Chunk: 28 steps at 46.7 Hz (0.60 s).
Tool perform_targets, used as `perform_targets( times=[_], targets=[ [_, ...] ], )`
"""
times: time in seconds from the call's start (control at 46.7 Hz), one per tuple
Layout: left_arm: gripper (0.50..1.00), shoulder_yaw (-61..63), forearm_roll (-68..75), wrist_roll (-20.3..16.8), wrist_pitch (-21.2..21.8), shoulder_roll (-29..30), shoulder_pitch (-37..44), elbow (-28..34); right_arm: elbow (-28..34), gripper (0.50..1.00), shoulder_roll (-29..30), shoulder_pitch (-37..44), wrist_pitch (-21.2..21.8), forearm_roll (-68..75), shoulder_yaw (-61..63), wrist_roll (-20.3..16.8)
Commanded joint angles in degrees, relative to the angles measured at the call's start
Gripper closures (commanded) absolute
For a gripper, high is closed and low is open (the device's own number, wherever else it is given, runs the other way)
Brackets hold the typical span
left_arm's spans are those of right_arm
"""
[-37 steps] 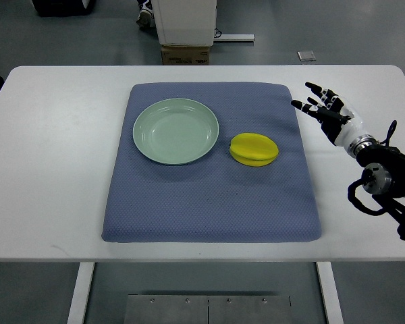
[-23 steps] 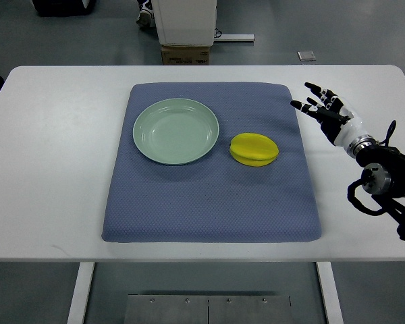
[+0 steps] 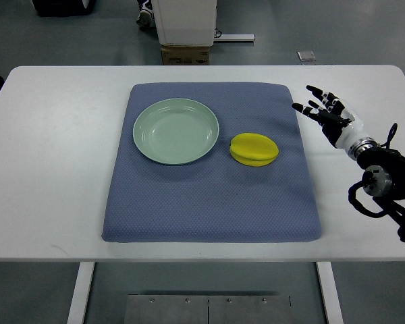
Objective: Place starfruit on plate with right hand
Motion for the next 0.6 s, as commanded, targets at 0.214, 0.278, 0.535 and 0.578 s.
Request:
perform_targets(
  times=[0.214, 0.278, 0.535, 0.578],
  targets=[
    [0.5, 0.0, 0.0, 0.0, 0.02, 0.0, 0.0, 0.01, -1.6, 0.5, 0.0, -0.01, -0.07, 0.0, 0.0, 0.04],
    [0.5, 0.0, 0.0, 0.0, 0.02, 0.0, 0.0, 0.01, -1.95, 0.5, 0.08, -0.01, -0.07, 0.0, 0.0, 0.13],
    [0.5, 0.0, 0.0, 0.0, 0.02, 0.0, 0.0, 0.01, -2.92, 0.5, 0.43, -0.01, -0.16, 0.0, -0.08, 0.04],
    [0.5, 0.0, 0.0, 0.0, 0.02, 0.0, 0.0, 0.01, -3.18, 0.5, 0.52, -0.01, -0.16, 0.0, 0.0, 0.04]
  ],
)
